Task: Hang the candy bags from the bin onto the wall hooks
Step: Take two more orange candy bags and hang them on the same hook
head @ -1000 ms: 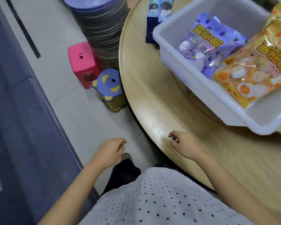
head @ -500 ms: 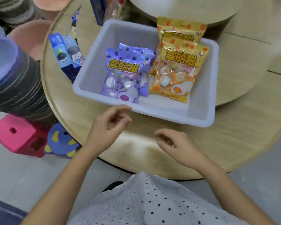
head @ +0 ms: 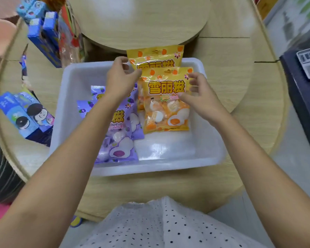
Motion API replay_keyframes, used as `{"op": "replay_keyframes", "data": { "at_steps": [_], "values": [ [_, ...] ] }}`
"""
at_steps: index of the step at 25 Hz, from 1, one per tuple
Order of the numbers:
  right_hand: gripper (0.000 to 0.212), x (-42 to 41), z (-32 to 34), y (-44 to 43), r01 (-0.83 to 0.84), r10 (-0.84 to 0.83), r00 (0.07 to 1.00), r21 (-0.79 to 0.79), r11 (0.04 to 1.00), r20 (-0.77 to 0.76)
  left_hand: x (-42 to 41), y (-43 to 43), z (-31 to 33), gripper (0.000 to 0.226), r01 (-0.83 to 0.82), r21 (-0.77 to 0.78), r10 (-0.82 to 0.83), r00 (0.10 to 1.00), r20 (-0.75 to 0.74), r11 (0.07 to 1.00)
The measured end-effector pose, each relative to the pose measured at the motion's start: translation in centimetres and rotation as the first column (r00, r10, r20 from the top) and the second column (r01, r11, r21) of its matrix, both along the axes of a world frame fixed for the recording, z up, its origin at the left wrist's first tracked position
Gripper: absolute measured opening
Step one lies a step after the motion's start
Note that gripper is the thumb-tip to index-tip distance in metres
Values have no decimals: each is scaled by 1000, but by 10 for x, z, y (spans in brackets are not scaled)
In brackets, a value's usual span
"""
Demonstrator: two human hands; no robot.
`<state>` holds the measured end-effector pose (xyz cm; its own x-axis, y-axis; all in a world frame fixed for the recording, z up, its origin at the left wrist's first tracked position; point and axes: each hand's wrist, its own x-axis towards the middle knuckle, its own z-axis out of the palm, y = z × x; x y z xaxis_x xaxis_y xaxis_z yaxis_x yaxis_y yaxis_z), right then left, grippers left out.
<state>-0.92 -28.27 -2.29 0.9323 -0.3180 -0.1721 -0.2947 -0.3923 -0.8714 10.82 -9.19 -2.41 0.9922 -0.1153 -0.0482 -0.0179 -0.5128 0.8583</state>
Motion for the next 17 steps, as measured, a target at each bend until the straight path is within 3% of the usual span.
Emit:
{"op": "replay_keyframes", "data": {
  "at_steps": [3, 7, 11, 14, 17],
  "values": [
    [87, 29, -27, 2, 104, -102, 991, 10, 995, -92, 17, -17, -19, 71, -35, 8, 36, 998, -56, 999],
    [105, 43, -50, 13, 173, -168, 982, 60, 983, -83, 18, -37, -38, 72, -77, -94, 76, 997, -20, 993],
    [74, 40, -53, 11, 330, -326, 944, 180, 927, -48, 23, -38, -48, 57, -125, -272, 103, 990, -95, 954],
    [41, 32, -47, 0, 256, -249, 966, 304, 918, -64, 25, -27, -52, 25, -134, -457, 8, 964, -266, 879],
    [34, 25, -40, -4, 138, -139, 990, 435, 890, -29, 28, -19, -46, 11, -107, -550, -73, 952, -296, 828]
  ]
}}
